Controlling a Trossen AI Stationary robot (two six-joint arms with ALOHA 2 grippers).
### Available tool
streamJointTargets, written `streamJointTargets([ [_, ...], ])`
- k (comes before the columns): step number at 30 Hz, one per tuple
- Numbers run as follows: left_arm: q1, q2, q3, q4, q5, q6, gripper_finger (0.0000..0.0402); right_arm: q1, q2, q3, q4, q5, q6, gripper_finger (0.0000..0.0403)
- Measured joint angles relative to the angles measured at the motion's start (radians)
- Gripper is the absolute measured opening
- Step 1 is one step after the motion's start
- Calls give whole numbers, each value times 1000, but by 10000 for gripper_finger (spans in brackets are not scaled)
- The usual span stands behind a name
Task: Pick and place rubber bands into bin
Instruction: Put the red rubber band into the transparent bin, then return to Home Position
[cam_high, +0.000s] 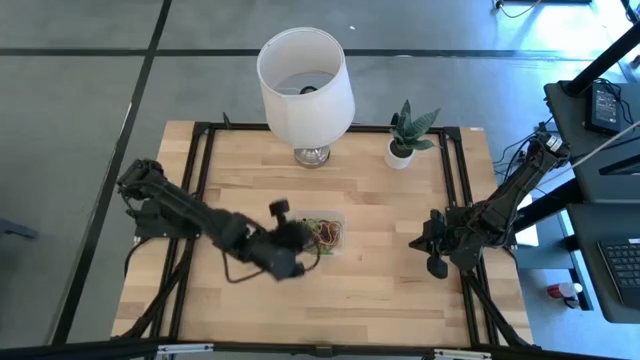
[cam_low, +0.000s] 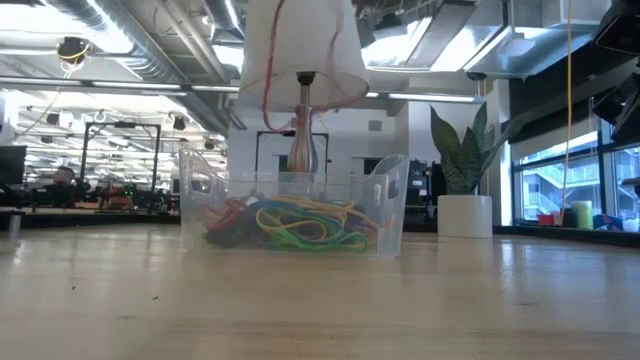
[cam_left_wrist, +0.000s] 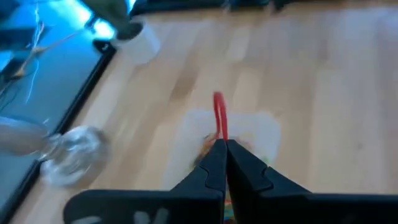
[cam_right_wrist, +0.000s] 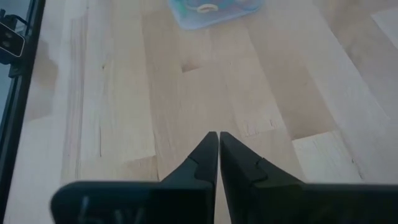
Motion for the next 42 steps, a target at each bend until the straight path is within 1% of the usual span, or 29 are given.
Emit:
streamJointTargets([
  [2, 36, -6, 0, -56, 27, 0, 1, 0, 0, 0, 0, 5, 0, 21],
  [5, 89, 3, -21, -92, 121, 0, 1, 0, 0, 0, 0, 6, 0, 21],
  [8, 133, 16, -91, -71, 195, -15, 1, 0, 0, 0, 1, 8, 0, 21],
  [12, 168, 37, -185, -47, 245, -91, 2, 0, 0, 0, 4, 8, 0, 21],
  [15, 178, 44, -237, 3, 290, -105, 7, 0, 0, 0, 5, 8, 0, 21],
  [17, 182, 42, -255, 59, 325, -106, 18, 0, 0, 0, 5, 8, 0, 21],
  [19, 186, 42, -259, 75, 342, -112, 37, 0, 0, 0, 5, 8, 0, 21],
  [26, 198, 30, -257, 77, 353, -123, 110, 0, 0, 0, 1, 8, -7, 21],
  [28, 206, 16, -241, 62, 358, -118, 123, 0, 0, 0, 1, 8, -5, 21],
  [30, 217, -4, -223, 44, 333, -162, 127, -1, 0, 0, 1, 25, -4, 21],
  [32, 231, -31, -208, 3, 294, -219, 124, -1, 0, 0, 4, 51, -1, 21],
  [34, 247, -64, -206, -30, 272, -212, 107, -1, 0, 0, 5, 71, 0, 21],
  [37, 266, -121, -207, -65, 271, -82, 51, -8, 0, 0, 27, 97, 28, 21],
  [38, 271, -146, -216, -60, 270, -29, 28, -14, -1, 0, 35, 105, 46, 21],
  [39, 276, -176, -234, -46, 272, 22, 15, -22, -1, 0, 38, 119, 58, 21],
  [42, 299, -295, -353, 70, 272, 142, 3, -53, -1, 0, 51, 131, 76, 21],
])
